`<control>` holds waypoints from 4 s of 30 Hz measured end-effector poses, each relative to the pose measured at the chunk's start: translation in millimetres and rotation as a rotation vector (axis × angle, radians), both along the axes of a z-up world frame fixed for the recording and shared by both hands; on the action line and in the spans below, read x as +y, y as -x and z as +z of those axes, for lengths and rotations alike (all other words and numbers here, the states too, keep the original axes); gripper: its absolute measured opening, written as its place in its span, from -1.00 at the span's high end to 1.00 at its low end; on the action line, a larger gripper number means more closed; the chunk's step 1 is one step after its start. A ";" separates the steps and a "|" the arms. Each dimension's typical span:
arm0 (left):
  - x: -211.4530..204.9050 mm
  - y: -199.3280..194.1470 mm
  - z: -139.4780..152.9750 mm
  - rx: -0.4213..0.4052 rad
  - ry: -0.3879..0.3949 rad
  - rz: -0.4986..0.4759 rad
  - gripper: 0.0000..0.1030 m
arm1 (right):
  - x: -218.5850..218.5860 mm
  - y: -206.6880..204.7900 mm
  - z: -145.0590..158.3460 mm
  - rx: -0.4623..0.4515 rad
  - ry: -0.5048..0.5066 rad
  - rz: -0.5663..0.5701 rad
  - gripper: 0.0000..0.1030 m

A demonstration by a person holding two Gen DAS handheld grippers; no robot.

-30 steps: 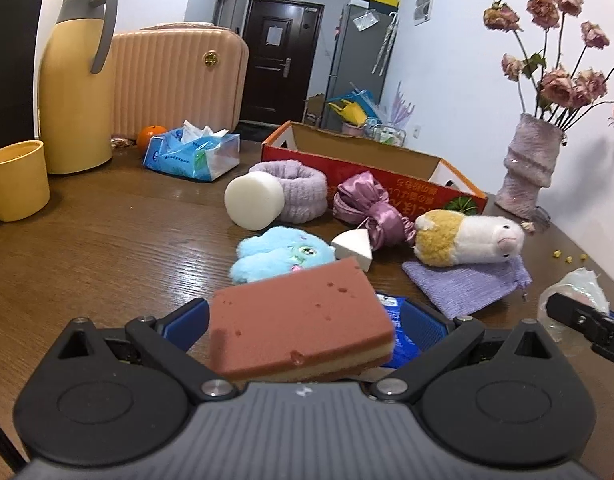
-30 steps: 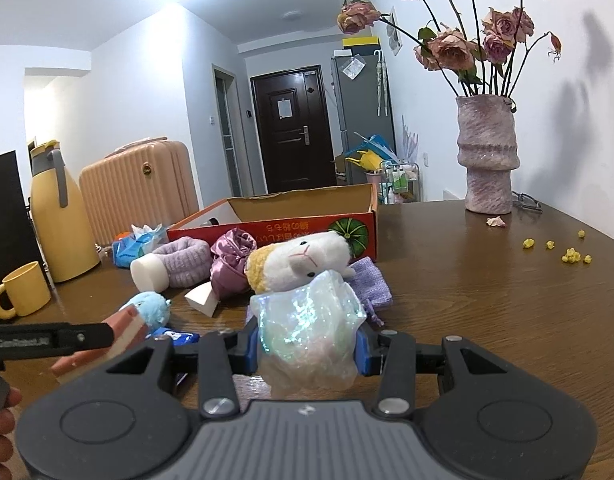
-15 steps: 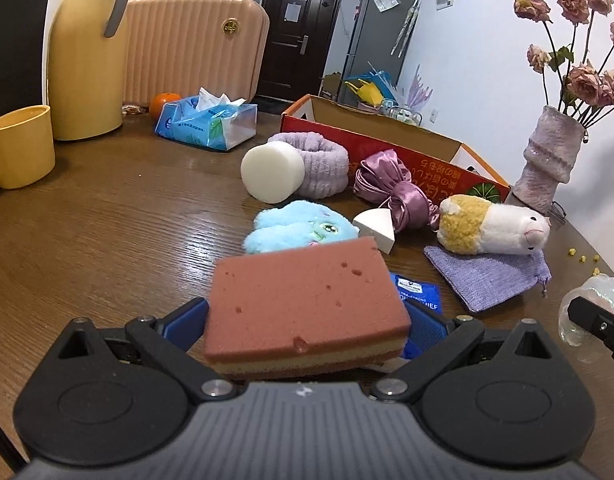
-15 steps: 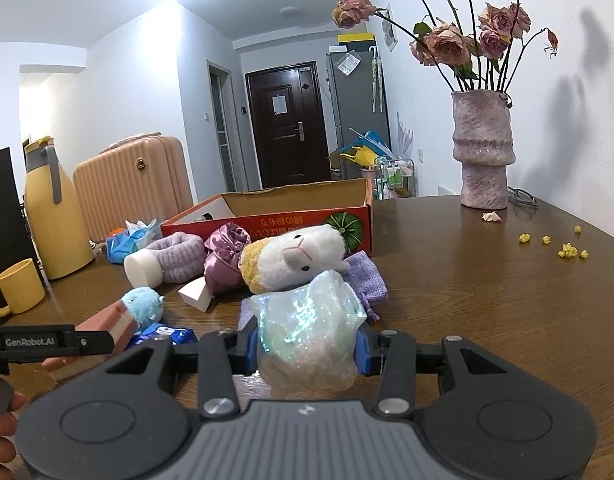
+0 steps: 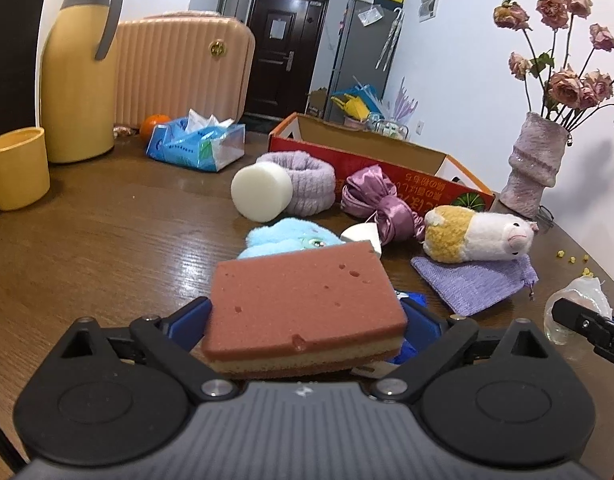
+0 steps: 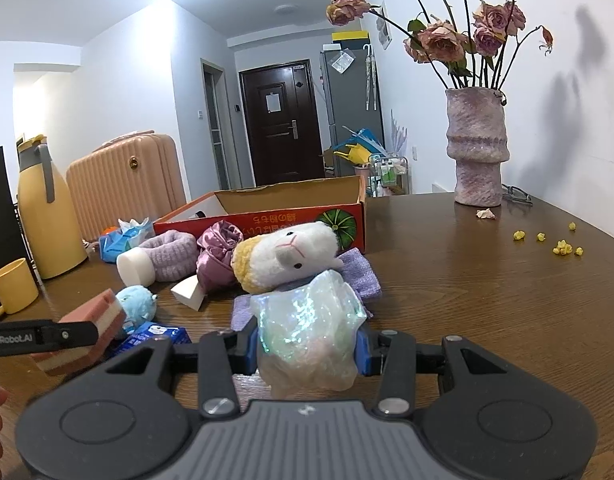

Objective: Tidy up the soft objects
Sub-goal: 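Carry the sponge and bag in both grippers over the orange-red box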

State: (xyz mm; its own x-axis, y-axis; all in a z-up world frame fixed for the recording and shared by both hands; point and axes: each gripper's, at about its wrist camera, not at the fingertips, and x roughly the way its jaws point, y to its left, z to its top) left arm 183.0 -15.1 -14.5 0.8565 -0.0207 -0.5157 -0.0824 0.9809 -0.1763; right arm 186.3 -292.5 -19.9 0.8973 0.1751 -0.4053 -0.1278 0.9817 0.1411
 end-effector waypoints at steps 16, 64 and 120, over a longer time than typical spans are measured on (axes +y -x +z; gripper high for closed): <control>-2.9 14.3 21.9 -0.113 -0.062 -0.017 -0.93 | 10.8 1.6 17.7 -0.060 0.059 0.021 0.18; -5.2 -97.1 78.1 -0.260 -0.084 0.064 -0.93 | 53.6 -131.0 76.3 -0.129 0.122 0.014 0.17; -20.6 -249.4 61.9 -0.230 -0.132 0.074 -0.93 | 61.6 -274.0 57.4 -0.010 0.222 0.026 0.16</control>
